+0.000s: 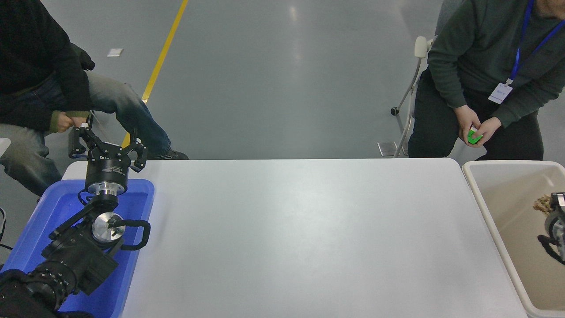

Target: Pick up paper ball place in dustbin

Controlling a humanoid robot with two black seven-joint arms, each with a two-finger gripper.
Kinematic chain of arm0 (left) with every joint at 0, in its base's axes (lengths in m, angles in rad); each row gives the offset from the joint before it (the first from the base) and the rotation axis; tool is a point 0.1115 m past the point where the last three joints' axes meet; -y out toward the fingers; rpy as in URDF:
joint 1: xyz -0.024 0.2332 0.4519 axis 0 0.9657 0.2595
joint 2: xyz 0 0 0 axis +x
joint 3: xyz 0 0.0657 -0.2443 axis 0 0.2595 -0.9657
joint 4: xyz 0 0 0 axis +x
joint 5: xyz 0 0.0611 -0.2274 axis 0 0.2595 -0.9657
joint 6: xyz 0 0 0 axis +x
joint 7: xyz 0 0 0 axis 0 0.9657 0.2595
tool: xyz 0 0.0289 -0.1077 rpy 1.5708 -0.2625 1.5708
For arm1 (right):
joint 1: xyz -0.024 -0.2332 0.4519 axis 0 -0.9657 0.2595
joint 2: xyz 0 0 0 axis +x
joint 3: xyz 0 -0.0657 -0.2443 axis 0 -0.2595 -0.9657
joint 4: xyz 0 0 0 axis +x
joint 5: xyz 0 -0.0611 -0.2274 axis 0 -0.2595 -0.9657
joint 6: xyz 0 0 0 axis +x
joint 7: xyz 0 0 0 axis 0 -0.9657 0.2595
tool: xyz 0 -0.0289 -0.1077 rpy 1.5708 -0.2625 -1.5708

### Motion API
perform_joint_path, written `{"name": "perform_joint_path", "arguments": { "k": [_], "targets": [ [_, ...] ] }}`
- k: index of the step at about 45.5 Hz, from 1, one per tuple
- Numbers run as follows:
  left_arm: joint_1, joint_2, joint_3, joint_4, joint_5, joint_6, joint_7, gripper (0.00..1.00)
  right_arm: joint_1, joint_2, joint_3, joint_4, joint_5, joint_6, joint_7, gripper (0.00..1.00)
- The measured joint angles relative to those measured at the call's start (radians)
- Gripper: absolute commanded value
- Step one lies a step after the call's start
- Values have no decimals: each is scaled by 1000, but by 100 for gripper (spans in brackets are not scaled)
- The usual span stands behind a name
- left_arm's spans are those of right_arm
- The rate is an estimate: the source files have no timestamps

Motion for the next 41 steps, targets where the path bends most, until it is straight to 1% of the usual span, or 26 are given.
{"name": "perform_joint_path", "arguments": {
  "k": [7,8,10,11,13,14,16,17,18,19,41],
  "targets": [
    [0,0,0,0,0,0,0,99,-34,34,11,-8,2,-21,17,10],
    [0,0,0,0,0,0,0,99,-38,38,13,-10,2,-24,20,12],
    [0,0,0,0,0,0,0,99,-43,43,15,-12,3,-27,24,20],
    [0,0,0,0,0,0,0,99,-46,46,16,-12,3,-29,26,26],
    [0,0,0,0,0,0,0,99,-50,49,17,-13,3,-31,30,52],
    [0,0,0,0,0,0,0,99,-52,50,18,-14,3,-32,31,60],
    [0,0,0,0,0,0,0,99,-55,52,19,-14,3,-35,34,70],
    [0,0,0,0,0,0,0,99,-55,52,20,-15,3,-35,35,79],
    [0,0,0,0,0,0,0,99,-56,52,21,-15,3,-36,37,96],
    [0,0,0,0,0,0,0,99,-56,52,22,-16,3,-37,38,100],
    [0,0,0,0,0,0,0,99,-20,12,34,-17,4,-32,46,100]
  ]
}}
